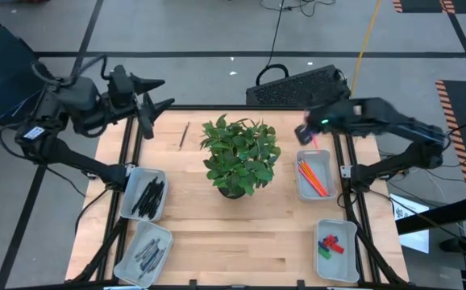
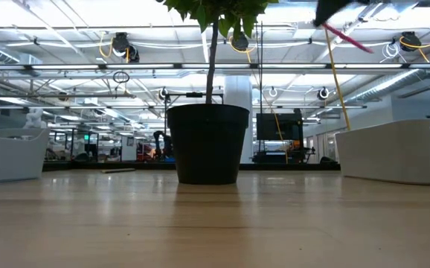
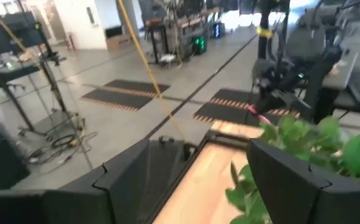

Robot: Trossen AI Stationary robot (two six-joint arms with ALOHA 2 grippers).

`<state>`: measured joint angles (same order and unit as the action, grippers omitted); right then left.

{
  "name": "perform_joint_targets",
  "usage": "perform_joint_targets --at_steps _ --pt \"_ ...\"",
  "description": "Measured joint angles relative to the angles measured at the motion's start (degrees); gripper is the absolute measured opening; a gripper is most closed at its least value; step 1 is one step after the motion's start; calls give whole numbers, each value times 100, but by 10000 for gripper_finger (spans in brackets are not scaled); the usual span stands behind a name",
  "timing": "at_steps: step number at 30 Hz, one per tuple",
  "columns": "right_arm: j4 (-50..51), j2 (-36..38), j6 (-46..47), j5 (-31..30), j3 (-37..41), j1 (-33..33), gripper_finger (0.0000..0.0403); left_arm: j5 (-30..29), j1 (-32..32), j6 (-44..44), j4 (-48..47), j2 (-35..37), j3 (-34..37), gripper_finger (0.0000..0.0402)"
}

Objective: Sort crayons/erasers/pens/pencils in bins
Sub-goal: Put the pink pencil into the top right gray bin

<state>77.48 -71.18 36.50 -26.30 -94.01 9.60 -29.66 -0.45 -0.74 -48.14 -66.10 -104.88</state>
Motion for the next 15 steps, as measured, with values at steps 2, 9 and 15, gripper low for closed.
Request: perform_joint_targets --at_steps 2,9,15 --pt "341 -130 312 734 371 96 15 -41 61 114 -207 -26 3 271" --pt "-492 -34 1150 2032 2438 -48 15 617 -6 740 -421 -124 3 271" --pt "-1389 56 1422 1781 3849 -218 15 769 -419 437 -510 -347 7 271"
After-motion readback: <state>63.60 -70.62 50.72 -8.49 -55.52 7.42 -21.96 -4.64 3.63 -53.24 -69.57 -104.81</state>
